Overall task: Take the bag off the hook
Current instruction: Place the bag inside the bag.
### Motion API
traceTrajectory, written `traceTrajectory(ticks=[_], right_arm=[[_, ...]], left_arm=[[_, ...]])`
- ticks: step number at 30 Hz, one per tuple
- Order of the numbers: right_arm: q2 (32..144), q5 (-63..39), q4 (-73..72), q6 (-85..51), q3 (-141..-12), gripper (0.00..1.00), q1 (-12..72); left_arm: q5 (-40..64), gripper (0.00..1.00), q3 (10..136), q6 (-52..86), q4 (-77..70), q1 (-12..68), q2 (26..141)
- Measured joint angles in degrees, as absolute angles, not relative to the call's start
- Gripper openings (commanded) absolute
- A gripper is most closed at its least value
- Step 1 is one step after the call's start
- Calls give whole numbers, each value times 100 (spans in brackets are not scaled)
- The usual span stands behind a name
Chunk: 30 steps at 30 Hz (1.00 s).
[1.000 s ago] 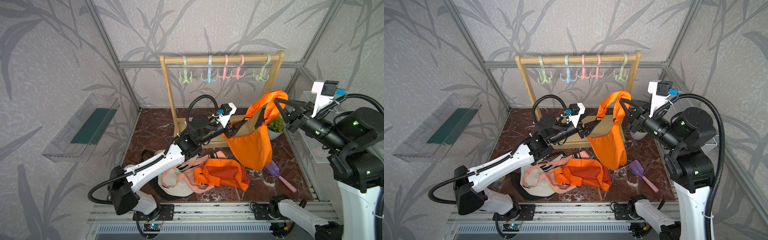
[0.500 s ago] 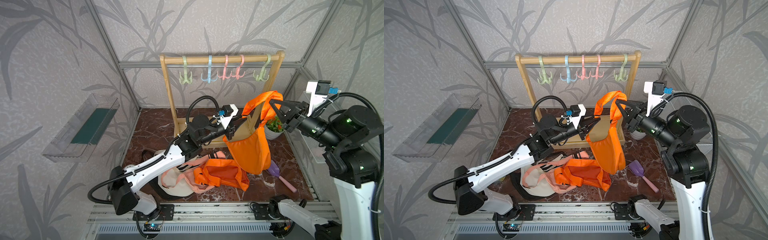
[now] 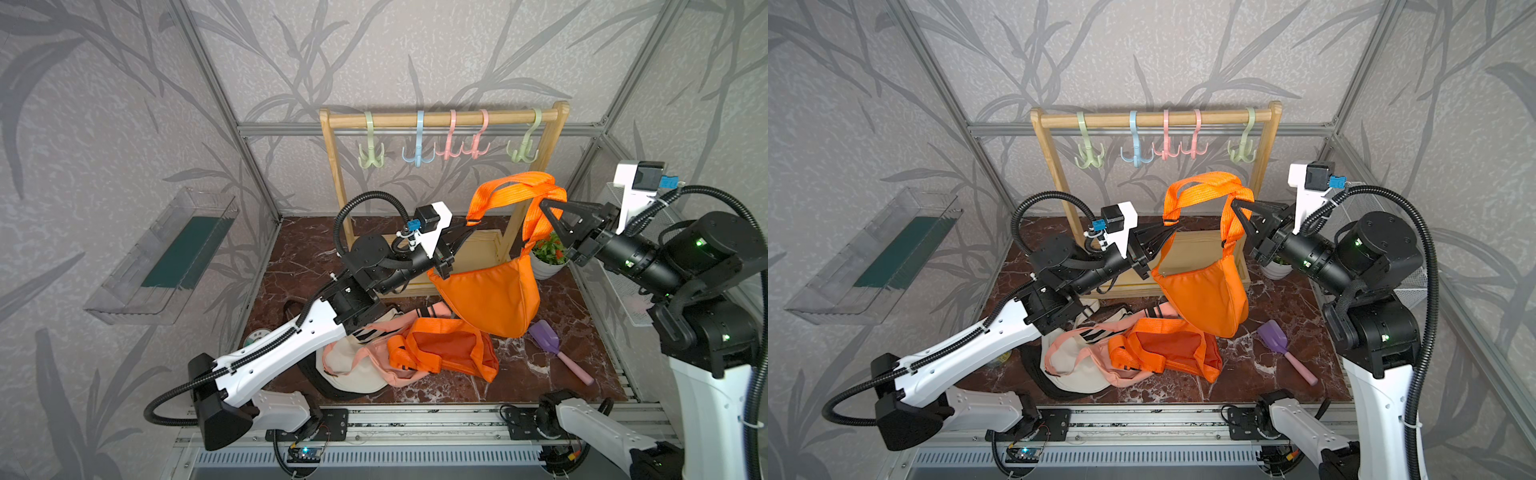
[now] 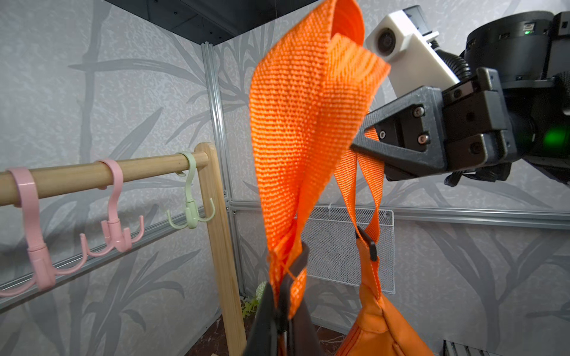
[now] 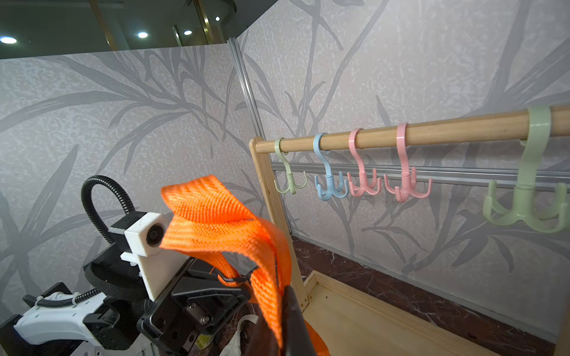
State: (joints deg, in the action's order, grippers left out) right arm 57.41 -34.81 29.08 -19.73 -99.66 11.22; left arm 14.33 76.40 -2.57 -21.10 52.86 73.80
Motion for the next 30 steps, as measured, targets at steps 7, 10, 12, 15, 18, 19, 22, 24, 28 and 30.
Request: traceTrajectory(ticks=[7, 10, 12, 15, 18, 19, 22, 24, 28, 30], right_arm=[[5714, -3481, 3083, -1809, -10127, 7, 1122], [5690, -3485, 3142, -1791, -10151, 7, 1122], [5669, -3494, 3162, -1791, -10151, 7, 1122], [5647, -3503, 3173, -1791, -10151, 7, 1122], [5588, -3496, 3197, -1791, -10138, 7, 1133], [5564, -3496, 3201, -1791, -10119, 7, 1140], [5483, -3485, 3225, -1791, -10009, 7, 1142], [5398, -3483, 3264, -1789, -9922, 7, 1144], [5201, -3452, 3498, -1704, -9664, 7, 1160], [5124, -3389, 3660, -1645, -9568, 7, 1166]], left_arm=[[1120, 0, 7669, -305, -1529, 5352, 6807], [982, 0, 7817, -311, -1107, 5398, 6643], [884, 0, 7964, -318, -808, 5430, 6578], [773, 0, 8217, -333, -370, 5478, 6495], [683, 0, 8508, -333, 14, 5529, 6453], [661, 0, 8628, -331, 158, 5555, 6453], [650, 0, 8958, -296, 530, 5636, 6458], [663, 0, 9177, -248, 790, 5695, 6464], [711, 0, 9629, -95, 1411, 5843, 6508], [718, 0, 9837, 16, 1726, 5909, 6547]])
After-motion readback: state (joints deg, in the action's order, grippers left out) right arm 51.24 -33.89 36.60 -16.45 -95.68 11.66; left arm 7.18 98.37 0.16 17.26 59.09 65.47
